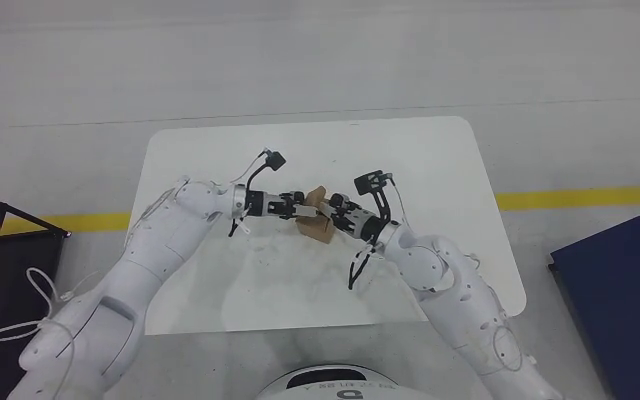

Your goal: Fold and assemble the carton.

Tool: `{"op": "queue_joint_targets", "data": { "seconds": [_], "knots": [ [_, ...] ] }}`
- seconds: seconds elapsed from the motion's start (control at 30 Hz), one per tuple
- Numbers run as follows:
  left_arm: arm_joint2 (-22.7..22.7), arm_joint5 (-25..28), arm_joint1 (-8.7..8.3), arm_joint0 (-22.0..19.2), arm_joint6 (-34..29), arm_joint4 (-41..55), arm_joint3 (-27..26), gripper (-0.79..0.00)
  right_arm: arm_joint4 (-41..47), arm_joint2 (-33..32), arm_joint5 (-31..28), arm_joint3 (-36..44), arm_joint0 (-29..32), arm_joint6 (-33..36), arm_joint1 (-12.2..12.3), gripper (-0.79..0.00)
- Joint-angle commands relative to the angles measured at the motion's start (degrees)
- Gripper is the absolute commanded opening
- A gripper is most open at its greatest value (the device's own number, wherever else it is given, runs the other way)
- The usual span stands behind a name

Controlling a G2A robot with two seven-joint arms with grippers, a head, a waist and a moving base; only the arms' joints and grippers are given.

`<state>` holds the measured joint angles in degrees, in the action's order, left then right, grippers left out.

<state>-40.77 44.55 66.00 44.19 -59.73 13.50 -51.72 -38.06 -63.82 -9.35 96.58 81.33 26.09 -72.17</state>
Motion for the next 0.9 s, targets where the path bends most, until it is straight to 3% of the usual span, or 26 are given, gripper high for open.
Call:
{"op": "queue_joint_targets", "data": {
  "seconds": [0.0, 0.2, 0.43, 0.67, 0.87],
  "knots": [
    [0.16, -0.03, 0.15, -0.23, 0.00, -0.30, 0.22, 0.000, -1.84, -0.22, 1.27, 0.63, 0.35, -0.14, 0.13, -0.486],
    [-0.94, 0.95, 0.04, -0.42, 2.09, -1.33, 0.00, 0.000, -5.90, 0.02, 4.46, 3.03, 1.79, -0.20, 0.34, -0.456],
    [-4.78, 2.68, -1.52, 1.57, 3.56, -0.36, -2.66, 0.000, -5.98, -0.97, 4.97, 4.50, 3.10, -0.67, 0.58, -0.449],
    [-4.44, -5.98, -1.73, 1.00, 6.78, -9.67, -3.29, 0.000, -4.48, -3.56, 4.65, 6.38, 7.27, -0.75, 1.20, -0.443],
    [-2.27, -7.73, -0.71, 0.28, 6.84, -12.30, -4.44, 0.000, -3.90, -2.58, 4.42, 4.16, 6.85, -0.57, 1.12, -0.446]
  ]
}}
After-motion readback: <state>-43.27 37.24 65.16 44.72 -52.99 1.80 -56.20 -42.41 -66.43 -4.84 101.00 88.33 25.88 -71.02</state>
